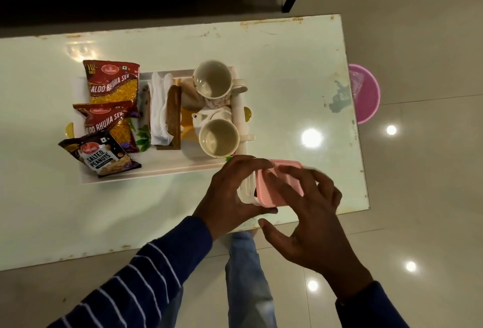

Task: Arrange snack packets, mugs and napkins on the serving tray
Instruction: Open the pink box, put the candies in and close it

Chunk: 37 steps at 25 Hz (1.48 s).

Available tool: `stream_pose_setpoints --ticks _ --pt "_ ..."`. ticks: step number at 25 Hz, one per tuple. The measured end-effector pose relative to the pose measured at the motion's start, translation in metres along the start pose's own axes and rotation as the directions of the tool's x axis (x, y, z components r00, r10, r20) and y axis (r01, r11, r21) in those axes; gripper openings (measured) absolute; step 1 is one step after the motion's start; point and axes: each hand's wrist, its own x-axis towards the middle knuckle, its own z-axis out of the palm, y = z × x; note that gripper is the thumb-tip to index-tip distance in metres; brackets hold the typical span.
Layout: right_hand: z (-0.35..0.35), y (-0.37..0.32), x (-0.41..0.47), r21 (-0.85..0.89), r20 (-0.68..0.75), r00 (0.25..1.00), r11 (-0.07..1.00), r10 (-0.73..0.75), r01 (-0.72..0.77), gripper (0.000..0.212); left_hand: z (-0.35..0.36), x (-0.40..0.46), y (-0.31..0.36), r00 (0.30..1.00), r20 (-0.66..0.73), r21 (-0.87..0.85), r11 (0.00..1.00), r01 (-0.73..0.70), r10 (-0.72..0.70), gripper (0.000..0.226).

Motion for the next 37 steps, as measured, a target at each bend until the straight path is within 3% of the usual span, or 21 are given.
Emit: stream_pose_setpoints --ticks 4,9,14,21,28,37 --pt "-0.011 0.014 0.010 0.079 0.065 0.997 0.996 -0.045 0.040 0.070 0.001 -0.001 0.000 0.999 0.044 0.009 1.000 -0.028 0.027 0.079" --pt "-0.013 0.020 0.007 0.045 0.050 0.997 0.997 -0.064 0.062 0.071 0.001 0.001 0.009 0.995 0.093 -0.060 0.998 -0.030 0.036 0.079" --pt "-0.009 0.030 -0.004 0.288 0.055 0.998 0.957 0.024 -0.039 0.065 0.005 0.001 0.018 0.995 0.101 -0.184 0.983 0.016 0.003 0.070" --pt "-0.009 0.037 -0.003 0.586 0.000 0.998 0.809 0.055 -0.044 0.052 0.010 0.005 0.027 0.986 0.152 -0.262 0.960 0.102 -0.063 0.061" --pt "-0.017 0.035 -0.020 0.489 0.050 0.999 0.871 0.013 -0.036 0.061 0.015 0.009 0.031 0.988 0.125 -0.308 0.944 0.120 -0.085 0.062" --pt "-0.014 0.034 -0.021 0.468 -0.022 1.000 0.884 0.003 0.008 0.084 0.018 0.011 0.035 0.986 0.108 -0.383 0.910 0.161 -0.130 0.078"
